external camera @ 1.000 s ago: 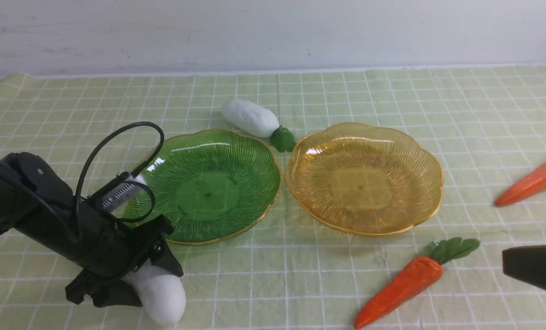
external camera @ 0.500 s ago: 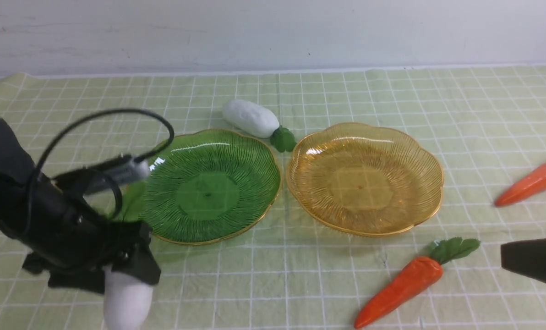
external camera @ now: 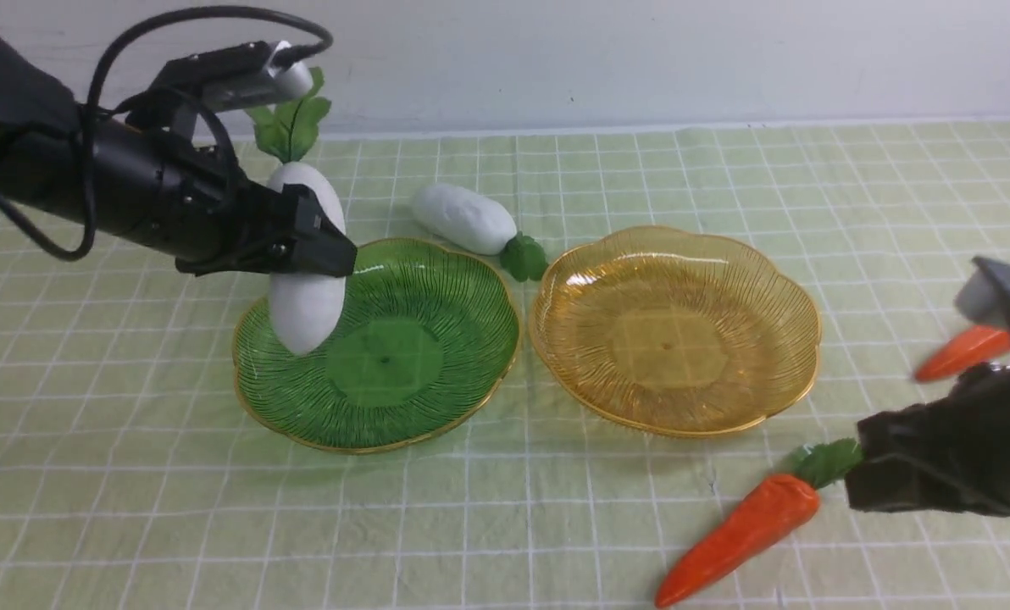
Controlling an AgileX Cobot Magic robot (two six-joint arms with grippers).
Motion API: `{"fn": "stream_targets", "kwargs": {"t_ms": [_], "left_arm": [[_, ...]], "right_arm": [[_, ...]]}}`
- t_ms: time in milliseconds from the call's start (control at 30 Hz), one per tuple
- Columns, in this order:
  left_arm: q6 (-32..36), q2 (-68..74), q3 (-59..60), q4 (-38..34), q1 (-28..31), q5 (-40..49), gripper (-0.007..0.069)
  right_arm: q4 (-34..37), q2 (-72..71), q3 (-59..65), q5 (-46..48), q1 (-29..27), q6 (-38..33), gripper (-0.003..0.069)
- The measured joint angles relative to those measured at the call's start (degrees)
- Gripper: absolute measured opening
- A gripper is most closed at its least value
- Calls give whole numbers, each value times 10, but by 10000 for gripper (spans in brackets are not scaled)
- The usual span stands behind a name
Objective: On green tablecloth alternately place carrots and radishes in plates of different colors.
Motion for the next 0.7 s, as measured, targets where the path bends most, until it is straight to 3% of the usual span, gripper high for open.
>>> {"fn": "stream_targets", "kwargs": {"t_ms": [33, 100, 133, 200, 233, 300, 400, 600, 700], "left_arm": [[2, 4, -2, 0, 0, 0, 499], [23, 54, -28, 0, -1, -1, 499], [24, 57, -30, 0, -1, -1, 499], [40, 87, -39, 0, -5, -2, 501], [42, 89, -40, 0, -5, -2, 503], [56, 109, -41, 0, -12, -2, 540], [60, 121, -42, 0, -16, -2, 604], [60, 123, -52, 1, -17, 5, 642], [29, 123, -85, 4, -17, 42, 542]], "right_arm": [[-2, 4, 0, -7, 5, 6, 156], [-14, 60, -4, -48, 32, 56, 270], [-14, 64, -4, -49, 33, 60, 288], [-17, 109, -15, -62, 38, 101, 412], [-17, 113, -17, -62, 38, 101, 422], [-19, 152, -32, -69, 38, 127, 534], [-20, 185, -47, -75, 38, 133, 604], [-21, 239, -73, -81, 38, 137, 632], [-29, 259, -91, -71, 38, 141, 553]]}}
